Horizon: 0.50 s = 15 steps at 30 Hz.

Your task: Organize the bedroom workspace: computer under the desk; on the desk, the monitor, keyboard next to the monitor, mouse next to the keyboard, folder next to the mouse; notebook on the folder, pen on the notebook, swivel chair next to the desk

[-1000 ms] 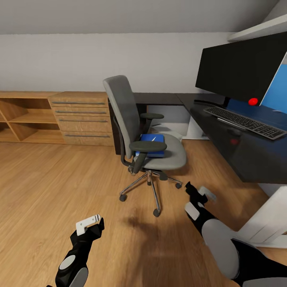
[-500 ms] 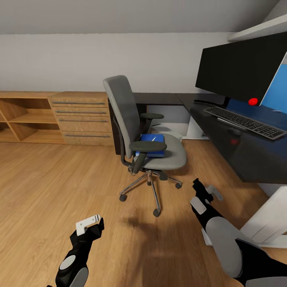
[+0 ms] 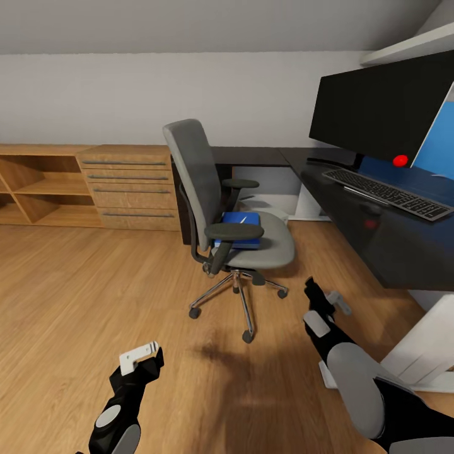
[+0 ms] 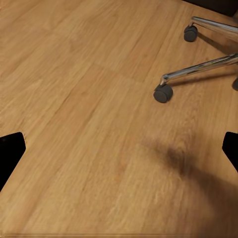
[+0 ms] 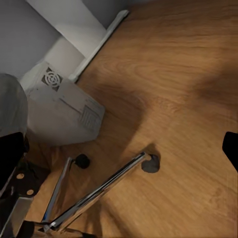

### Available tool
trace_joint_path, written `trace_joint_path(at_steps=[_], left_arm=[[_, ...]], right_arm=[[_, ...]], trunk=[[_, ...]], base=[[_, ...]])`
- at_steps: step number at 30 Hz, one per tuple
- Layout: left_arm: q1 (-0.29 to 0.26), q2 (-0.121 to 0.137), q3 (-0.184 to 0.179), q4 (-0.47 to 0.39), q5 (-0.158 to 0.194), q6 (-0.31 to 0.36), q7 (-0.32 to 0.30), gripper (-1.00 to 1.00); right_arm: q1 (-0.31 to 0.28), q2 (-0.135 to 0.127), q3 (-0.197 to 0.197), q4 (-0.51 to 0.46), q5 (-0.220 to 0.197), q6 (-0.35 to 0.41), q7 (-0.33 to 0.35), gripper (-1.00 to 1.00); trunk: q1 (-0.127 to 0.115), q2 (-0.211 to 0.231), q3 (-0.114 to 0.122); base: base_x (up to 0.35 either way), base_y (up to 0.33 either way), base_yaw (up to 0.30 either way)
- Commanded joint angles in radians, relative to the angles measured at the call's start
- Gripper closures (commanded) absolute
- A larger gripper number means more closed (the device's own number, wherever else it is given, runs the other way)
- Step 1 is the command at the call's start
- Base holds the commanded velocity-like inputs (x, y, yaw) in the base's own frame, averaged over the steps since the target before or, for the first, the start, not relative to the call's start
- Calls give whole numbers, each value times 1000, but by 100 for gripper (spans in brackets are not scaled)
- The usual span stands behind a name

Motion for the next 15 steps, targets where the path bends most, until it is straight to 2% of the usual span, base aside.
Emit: trace_joint_path(at_steps=[1,5,8,12,15], left_arm=[[-1,1,-2,0,4,4,8,-100],[-1,0,-3,4,4,4,7,-100],[-1,0,-3,6,4,4,7,-100],[-1,0,-3,7,4,4,7,-100],[-1,0,-3,7,4,4,7,-100]], right_arm=[[0,0,3,-1,-19,-3,15,-100],[0,-9,2,-1,-48,7,86,-100],[0,-26,0,-1,-62,42,148,-100],[0,-47,0,-1,-68,87,203,-100],[0,-53,0,-1,-68,98,225,-100]], trunk=[[0,0,-1],[0,0,-1],[0,0,-1],[0,0,-1],[0,0,-1]], base=[[0,0,0],[0,0,0],[0,0,0],[0,0,0],[0,0,0]])
